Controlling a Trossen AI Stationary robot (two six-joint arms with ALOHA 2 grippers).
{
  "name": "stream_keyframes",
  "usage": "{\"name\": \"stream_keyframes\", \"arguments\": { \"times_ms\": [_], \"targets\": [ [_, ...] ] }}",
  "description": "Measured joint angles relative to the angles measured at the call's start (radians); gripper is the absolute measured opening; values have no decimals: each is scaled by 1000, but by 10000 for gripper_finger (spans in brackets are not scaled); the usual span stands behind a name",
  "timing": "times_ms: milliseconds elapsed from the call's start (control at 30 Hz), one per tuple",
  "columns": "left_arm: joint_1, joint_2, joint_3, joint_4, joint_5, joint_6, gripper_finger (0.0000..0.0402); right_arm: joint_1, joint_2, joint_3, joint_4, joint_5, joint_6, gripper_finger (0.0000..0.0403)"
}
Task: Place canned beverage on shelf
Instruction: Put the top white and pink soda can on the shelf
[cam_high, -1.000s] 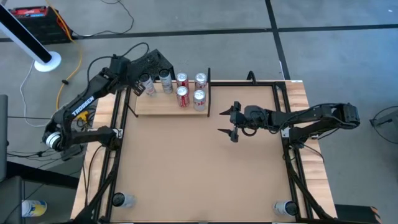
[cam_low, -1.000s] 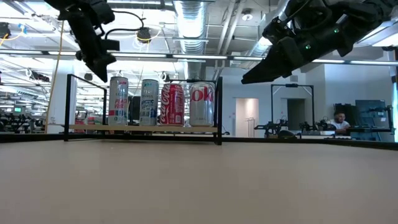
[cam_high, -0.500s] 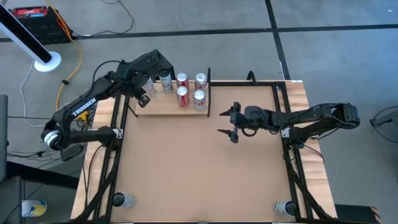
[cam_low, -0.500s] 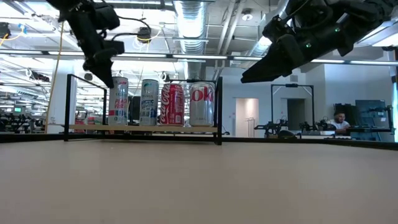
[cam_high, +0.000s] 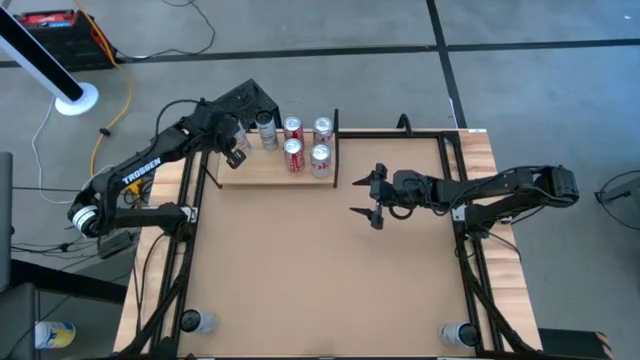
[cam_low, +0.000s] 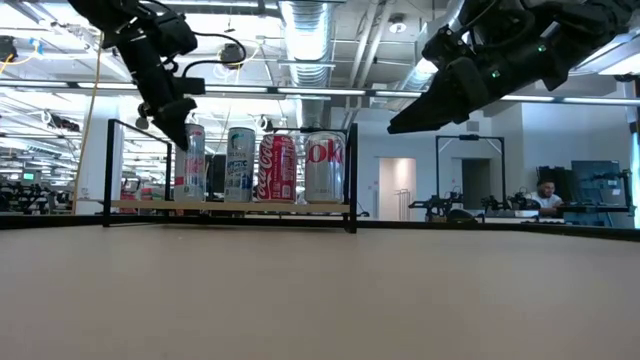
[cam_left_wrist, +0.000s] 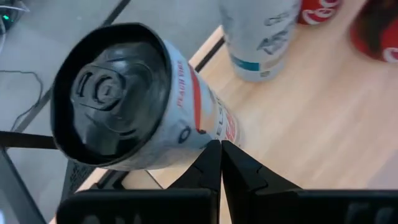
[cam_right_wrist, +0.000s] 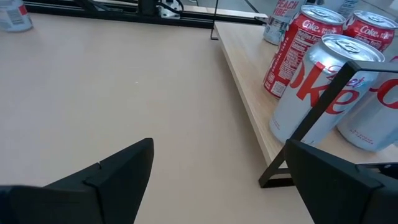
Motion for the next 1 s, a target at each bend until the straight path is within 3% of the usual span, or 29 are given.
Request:
{"name": "stream_keyframes", "arguments": {
  "times_ms": [1000],
  "targets": [
    [15, 107, 0, 14, -139, 52, 0, 0, 0, 0, -1, -1, -2, 384]
  ]
}}
